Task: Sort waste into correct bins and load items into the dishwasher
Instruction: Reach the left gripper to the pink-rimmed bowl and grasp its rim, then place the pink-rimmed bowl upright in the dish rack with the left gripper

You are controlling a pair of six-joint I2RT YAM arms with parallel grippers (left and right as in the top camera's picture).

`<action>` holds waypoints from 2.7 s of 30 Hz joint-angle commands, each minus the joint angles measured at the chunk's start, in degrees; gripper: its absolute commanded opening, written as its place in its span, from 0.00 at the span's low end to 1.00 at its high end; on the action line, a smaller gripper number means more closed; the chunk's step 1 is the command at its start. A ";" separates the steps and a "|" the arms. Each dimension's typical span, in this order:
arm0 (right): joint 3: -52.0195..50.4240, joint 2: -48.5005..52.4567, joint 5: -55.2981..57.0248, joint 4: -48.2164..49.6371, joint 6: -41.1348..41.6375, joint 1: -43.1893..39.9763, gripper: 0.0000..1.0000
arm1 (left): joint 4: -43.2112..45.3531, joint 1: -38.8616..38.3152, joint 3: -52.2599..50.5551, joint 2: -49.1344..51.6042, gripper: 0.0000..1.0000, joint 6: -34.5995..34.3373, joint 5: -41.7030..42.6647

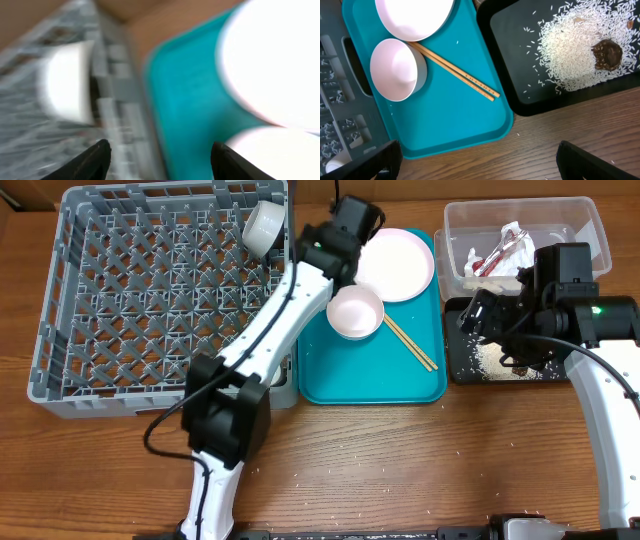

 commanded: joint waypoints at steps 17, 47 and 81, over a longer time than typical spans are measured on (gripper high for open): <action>-0.04 -0.09 0.63 0.15 -0.20 0.17 1.00 | -6.64 1.33 0.17 9.53 0.63 4.35 21.49; -0.04 -0.09 0.63 0.15 -0.20 0.17 1.00 | -21.90 2.38 18.25 11.30 0.60 8.09 22.97; -0.04 -0.09 0.61 0.15 -0.20 0.17 1.00 | -35.04 6.29 37.57 20.17 0.04 7.34 24.65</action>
